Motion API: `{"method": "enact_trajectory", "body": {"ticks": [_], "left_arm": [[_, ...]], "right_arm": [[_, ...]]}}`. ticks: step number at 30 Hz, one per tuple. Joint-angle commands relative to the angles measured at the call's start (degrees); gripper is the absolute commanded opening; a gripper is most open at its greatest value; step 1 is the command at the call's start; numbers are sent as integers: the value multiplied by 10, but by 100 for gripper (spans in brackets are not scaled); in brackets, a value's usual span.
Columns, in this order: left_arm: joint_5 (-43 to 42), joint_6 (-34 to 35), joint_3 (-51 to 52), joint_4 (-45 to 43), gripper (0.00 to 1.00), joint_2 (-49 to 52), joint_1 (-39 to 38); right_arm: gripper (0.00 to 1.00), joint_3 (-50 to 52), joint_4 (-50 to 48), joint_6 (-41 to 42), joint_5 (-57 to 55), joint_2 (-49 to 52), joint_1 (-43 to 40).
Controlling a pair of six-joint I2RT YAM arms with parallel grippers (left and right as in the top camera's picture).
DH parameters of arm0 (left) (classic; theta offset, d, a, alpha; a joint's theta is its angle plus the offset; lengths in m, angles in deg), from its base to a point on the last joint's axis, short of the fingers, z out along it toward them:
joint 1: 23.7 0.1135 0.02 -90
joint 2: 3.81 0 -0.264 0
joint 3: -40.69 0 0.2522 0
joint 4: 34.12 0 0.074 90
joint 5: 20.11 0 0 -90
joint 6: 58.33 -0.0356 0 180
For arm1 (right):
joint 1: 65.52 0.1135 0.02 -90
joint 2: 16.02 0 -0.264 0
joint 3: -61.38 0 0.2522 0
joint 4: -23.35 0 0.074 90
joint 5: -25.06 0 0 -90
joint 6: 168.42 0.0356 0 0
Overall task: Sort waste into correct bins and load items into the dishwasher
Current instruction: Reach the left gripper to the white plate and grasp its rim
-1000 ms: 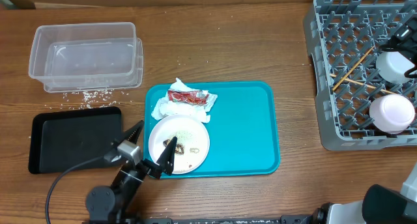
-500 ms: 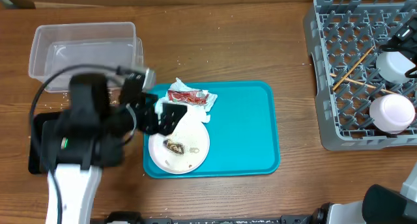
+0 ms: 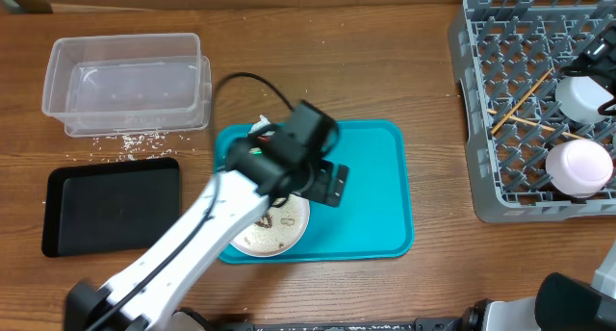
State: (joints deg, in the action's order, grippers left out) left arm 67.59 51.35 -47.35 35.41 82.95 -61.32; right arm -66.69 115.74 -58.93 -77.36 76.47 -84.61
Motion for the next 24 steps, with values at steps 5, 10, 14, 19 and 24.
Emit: {"method": "enact_trajectory", "body": {"ticks": [5, 10, 14, 19, 24], "left_arm": [[13, 133, -12, 0, 41, 116, -18], [29, 174, -12, -24, 49, 177, -27], [91, 221, -12, -14, 49, 210, -40], [135, 268, -12, -3, 48, 232, -48], [132, 269, -12, -15, 35, 256, -49]], "right_arm": [[100, -1, -3, 0, -6, -4, 1], [100, -1, -3, 0, -6, -4, 1], [100, -1, -3, 0, -6, -4, 1], [100, -1, -3, 0, -6, -4, 1], [100, -1, -3, 0, -6, -4, 1]]}}
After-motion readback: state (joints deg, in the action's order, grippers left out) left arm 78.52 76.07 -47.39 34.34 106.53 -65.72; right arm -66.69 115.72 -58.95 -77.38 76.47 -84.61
